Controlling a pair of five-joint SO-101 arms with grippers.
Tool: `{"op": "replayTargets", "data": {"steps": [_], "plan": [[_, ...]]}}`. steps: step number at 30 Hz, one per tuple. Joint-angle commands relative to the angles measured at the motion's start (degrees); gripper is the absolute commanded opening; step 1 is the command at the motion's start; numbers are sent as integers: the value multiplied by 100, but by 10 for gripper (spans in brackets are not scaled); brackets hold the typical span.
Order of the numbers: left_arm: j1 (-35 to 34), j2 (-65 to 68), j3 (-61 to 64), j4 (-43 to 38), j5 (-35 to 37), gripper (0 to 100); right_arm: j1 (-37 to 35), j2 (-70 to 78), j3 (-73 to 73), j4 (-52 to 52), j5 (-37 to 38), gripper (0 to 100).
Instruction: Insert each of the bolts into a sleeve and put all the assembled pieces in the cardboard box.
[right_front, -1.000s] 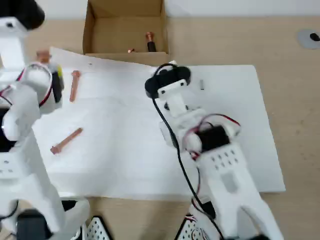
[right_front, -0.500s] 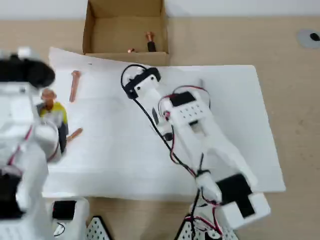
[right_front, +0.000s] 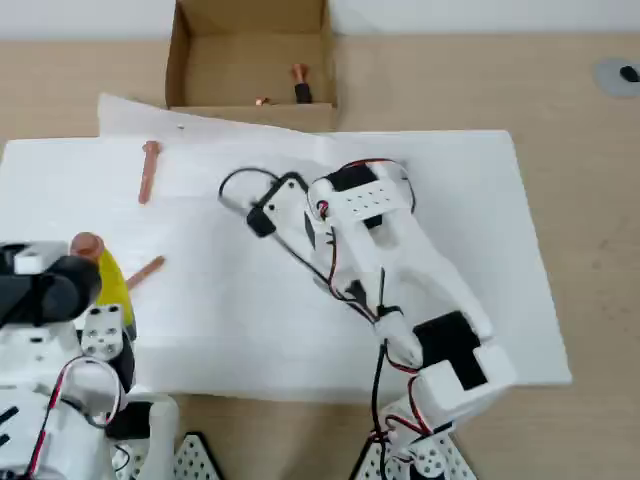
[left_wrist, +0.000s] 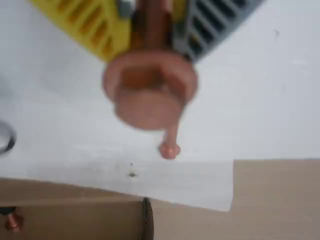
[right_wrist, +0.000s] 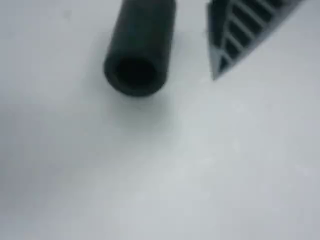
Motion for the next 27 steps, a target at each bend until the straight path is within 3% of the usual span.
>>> {"op": "replayTargets", "data": {"steps": [1,9,17,27], "plan": [[-53,-4,-9,-114,-9,2,-31,-48,-242,167,53,433],[-53,-13,-18,9,-9,2,-13,-57,-242,536,62,433],[-53,-22,-18,369,-35,4,479,-163,-92,484,70,433],[-18,-382,35,369,-53,6,505,620,374,-352,62,433]]}}
